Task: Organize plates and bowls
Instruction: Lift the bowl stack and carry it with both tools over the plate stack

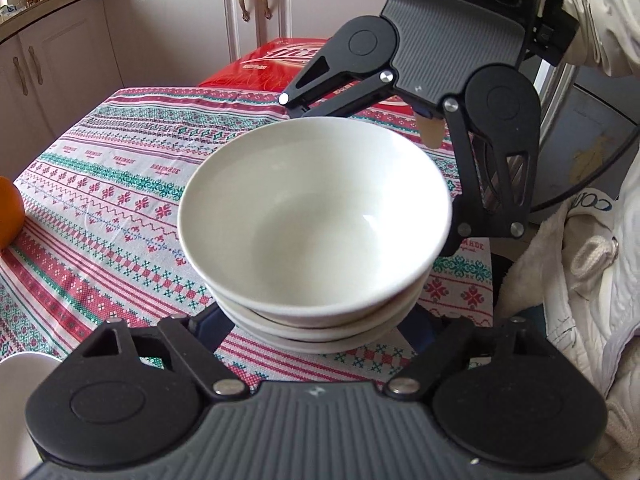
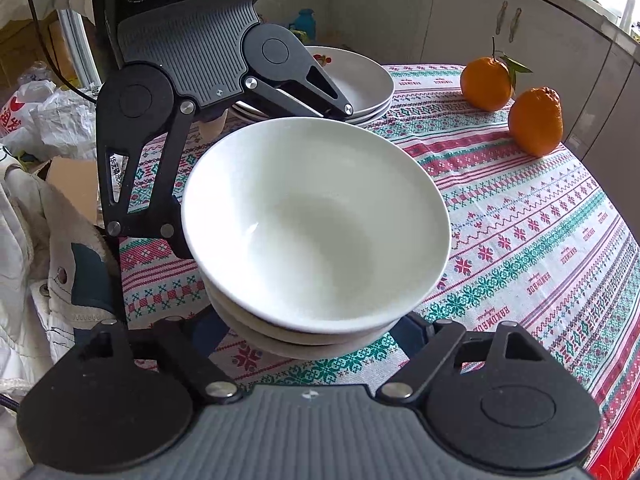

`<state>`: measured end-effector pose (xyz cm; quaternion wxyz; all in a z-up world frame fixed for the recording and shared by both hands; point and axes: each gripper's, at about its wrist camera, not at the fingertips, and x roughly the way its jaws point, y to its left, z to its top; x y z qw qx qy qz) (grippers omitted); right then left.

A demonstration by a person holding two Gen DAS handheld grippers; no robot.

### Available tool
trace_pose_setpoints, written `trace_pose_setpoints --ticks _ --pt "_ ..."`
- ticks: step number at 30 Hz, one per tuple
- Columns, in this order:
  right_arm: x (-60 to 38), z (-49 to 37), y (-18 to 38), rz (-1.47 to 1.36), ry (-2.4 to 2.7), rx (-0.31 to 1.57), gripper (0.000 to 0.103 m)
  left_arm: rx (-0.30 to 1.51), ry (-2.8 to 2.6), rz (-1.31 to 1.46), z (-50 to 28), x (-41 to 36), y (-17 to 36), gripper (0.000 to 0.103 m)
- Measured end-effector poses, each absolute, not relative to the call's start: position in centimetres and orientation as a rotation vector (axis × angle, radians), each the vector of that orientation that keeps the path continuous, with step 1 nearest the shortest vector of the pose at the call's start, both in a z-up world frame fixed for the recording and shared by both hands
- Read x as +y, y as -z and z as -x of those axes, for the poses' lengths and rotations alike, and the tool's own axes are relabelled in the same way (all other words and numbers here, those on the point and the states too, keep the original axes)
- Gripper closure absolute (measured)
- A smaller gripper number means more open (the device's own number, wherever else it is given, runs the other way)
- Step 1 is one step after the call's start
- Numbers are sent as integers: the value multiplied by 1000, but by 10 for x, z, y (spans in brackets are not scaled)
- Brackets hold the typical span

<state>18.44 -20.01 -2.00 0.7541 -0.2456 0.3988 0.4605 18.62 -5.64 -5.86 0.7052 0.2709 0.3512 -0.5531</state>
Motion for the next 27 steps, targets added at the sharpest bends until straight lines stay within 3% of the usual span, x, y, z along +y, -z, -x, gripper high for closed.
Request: trace_pose_setpoints --ticks 18,27 --pt "-130 -203 -38 694 -1087 721 14 692 1063 -538 -182 20 5 17" --pt "-64 -248 -32 732 -1185 680 14 704 902 -542 -201 72 3 16"
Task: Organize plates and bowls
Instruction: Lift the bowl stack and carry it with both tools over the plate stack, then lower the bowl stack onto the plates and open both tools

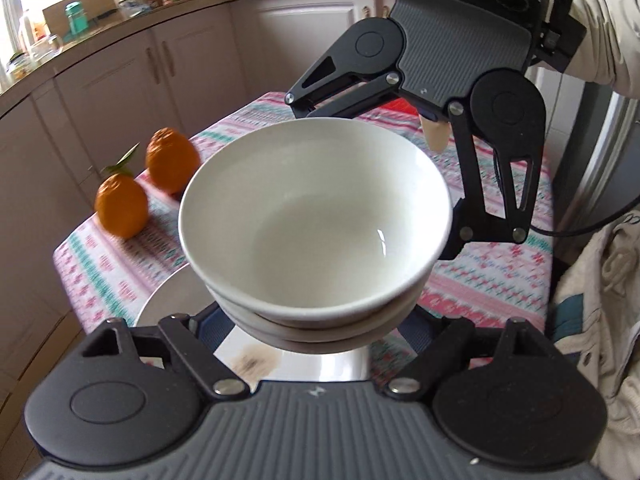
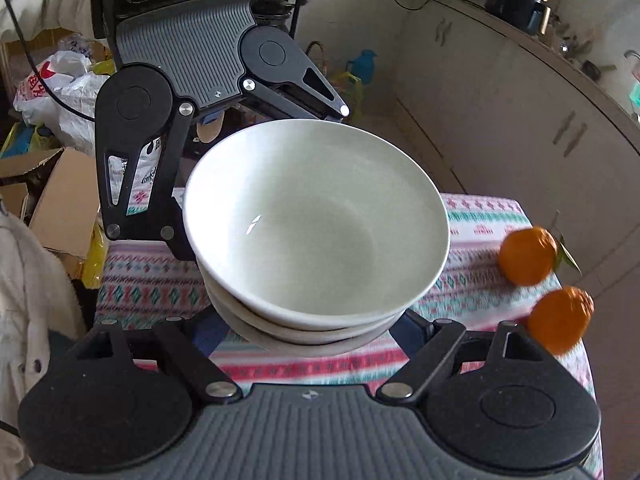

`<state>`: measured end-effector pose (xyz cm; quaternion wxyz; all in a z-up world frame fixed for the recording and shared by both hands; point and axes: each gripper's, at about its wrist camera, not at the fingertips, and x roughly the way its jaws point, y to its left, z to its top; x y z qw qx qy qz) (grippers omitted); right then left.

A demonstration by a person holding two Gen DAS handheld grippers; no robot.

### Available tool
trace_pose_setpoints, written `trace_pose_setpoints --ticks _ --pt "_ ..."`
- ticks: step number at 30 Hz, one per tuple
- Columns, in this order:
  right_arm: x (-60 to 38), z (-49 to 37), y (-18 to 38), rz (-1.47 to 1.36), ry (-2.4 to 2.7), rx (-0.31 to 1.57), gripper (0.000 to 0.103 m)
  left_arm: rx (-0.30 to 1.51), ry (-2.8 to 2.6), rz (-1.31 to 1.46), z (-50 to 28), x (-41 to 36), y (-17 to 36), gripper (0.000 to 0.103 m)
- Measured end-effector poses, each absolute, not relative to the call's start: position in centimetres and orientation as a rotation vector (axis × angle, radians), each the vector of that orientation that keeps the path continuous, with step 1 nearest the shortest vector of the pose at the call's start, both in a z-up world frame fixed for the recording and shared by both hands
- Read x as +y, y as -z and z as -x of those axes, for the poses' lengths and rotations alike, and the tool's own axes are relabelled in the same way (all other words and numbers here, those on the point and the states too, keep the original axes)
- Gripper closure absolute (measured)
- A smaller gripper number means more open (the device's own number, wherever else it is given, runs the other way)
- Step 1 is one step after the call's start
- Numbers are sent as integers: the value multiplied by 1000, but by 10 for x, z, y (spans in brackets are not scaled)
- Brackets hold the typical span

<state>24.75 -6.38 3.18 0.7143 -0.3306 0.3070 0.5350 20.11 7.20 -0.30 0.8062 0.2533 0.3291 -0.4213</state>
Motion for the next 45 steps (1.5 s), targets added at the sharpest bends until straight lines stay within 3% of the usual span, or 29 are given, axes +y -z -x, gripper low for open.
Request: trace_pose_setpoints --ticks 23,29,36,40,45 --pt "-24 -293 6 657 -1234 768 15 771 827 -491 -229 115 32 16" --pt "-30 -288 4 611 -1205 763 7 726 765 -476 -211 118 30 14" --pt "-66 -253 -14 524 -1041 745 4 569 570 -461 -157 124 17 1" --pt "-86 -229 -27 380 -771 739 1 499 421 -326 -123 120 6 1" --pt "-107 -195 -30 160 -415 724 0 539 192 -133 -95 99 -3 1"
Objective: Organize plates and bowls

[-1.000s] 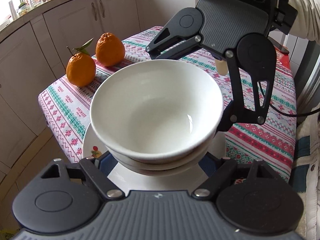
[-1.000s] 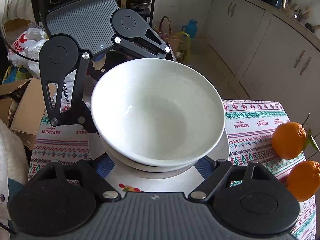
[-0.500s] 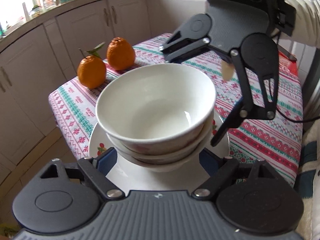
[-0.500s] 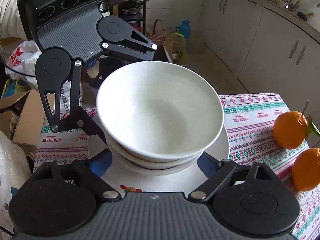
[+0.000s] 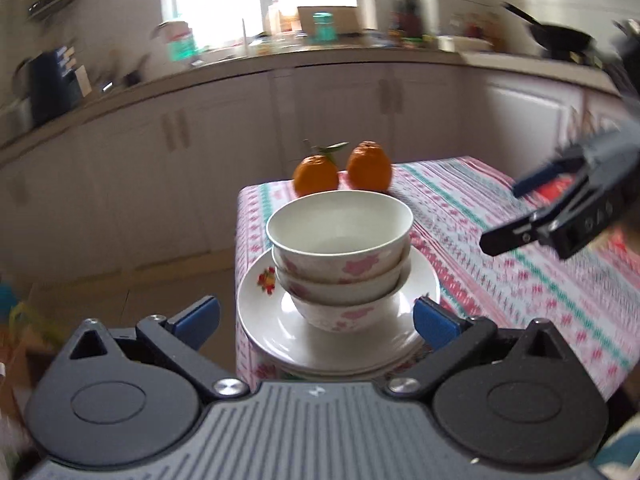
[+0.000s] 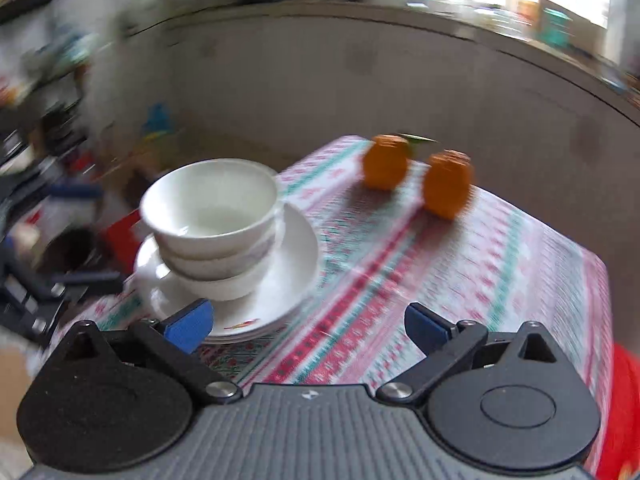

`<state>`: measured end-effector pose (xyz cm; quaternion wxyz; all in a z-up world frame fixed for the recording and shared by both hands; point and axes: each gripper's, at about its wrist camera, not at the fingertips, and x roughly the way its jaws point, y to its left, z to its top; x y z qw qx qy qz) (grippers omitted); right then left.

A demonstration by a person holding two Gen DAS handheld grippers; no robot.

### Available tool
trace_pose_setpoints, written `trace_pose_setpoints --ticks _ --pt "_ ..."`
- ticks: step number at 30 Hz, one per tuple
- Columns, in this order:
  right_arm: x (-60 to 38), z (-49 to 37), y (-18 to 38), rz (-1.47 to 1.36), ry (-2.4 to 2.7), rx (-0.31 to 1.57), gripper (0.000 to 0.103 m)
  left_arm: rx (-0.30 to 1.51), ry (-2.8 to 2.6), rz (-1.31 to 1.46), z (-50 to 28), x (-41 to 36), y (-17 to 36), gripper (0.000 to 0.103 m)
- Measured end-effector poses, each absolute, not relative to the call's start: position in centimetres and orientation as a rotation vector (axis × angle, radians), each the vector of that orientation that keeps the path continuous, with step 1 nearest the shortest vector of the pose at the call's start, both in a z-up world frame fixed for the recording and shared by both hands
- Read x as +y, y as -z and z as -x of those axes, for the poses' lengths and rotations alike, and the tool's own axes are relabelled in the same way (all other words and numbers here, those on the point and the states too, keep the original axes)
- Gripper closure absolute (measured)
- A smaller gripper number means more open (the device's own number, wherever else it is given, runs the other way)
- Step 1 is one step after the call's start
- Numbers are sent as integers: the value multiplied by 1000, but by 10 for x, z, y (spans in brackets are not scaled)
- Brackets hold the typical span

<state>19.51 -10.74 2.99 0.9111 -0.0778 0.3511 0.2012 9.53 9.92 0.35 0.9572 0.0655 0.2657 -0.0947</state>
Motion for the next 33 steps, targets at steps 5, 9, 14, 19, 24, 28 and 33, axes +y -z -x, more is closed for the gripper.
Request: trace_pose_setpoints --ticks 5,9,14,19,24,28,33 --pt "-120 -150 -31 68 -284 668 0 508 3 -48 -66 80 -14 1" --pt "-121 -118 -32 65 -254 650 0 489 -8 -11 -42 72 -19 1" --pt "-122 -88 -35 74 -238 621 0 492 -47 -11 -23 64 -21 1" --pt "-123 -74 -37 79 -216 598 0 485 -37 -5 -14 58 -23 1" --pt "-122 -68 -39 91 -191 580 0 476 -42 -3 -7 53 -24 1" --pt "-122 -66 -41 90 -188 573 0 480 -40 10 -5 53 -24 1" --pt "-122 -65 -42 92 -178 565 0 485 -42 9 -5 52 -24 1"
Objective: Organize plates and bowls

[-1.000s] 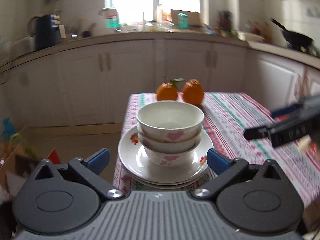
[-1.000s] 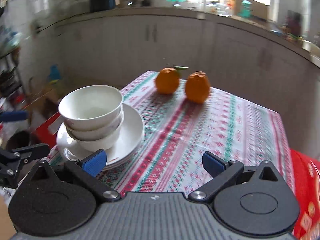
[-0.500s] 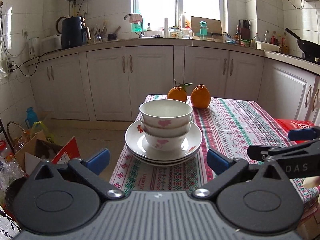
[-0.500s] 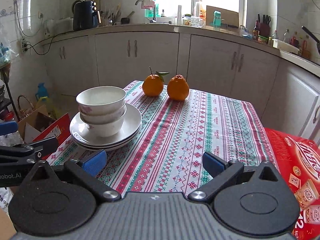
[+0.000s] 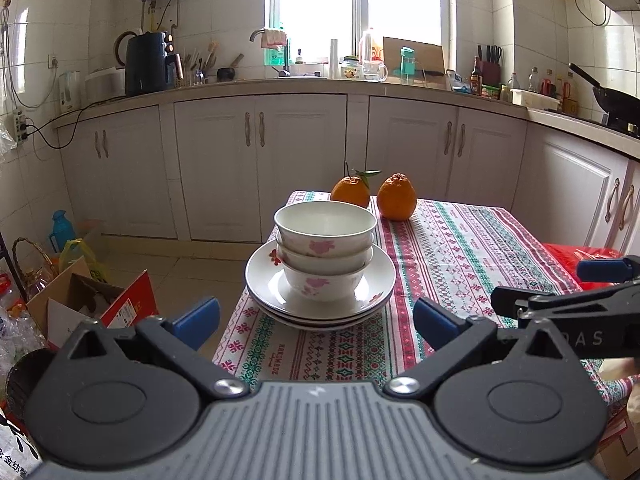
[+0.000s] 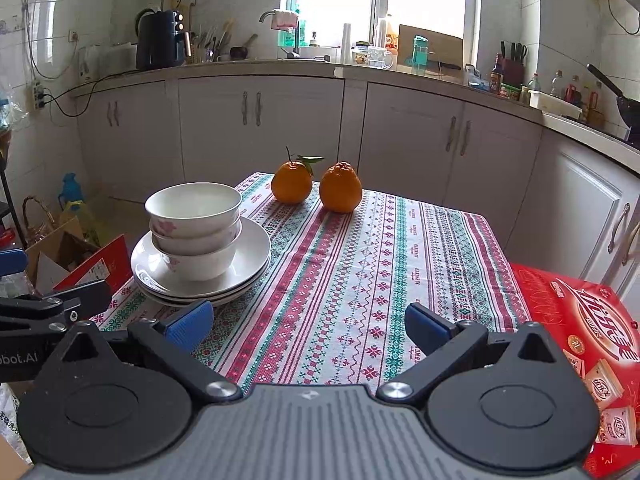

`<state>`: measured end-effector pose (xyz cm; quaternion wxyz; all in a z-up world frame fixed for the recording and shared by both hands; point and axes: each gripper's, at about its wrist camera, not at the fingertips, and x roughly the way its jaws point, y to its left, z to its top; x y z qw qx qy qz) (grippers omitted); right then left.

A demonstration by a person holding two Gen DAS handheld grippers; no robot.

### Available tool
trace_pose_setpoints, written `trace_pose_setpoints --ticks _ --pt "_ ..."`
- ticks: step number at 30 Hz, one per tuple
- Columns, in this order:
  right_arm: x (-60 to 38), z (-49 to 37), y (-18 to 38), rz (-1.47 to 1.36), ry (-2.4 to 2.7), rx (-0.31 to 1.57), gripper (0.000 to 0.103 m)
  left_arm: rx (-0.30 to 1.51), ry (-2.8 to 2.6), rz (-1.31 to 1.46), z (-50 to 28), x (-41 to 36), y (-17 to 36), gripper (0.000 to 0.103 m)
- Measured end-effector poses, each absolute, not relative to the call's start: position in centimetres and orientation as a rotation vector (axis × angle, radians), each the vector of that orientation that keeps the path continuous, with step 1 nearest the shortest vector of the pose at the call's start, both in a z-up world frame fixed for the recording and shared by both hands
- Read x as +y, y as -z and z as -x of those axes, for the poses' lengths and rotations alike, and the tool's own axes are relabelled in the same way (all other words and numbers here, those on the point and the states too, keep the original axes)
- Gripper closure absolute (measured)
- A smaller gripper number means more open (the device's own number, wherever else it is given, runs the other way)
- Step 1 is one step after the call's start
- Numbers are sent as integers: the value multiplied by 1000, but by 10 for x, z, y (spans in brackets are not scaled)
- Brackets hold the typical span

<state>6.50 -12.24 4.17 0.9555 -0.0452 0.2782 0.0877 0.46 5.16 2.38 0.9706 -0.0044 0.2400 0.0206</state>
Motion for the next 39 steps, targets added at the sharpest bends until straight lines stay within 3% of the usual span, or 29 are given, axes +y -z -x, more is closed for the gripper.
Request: trace_pose_setpoints --ticks 39 --pt "-124 -63 -44 95 -152 558 0 495 -54 10 -2 46 -27 1"
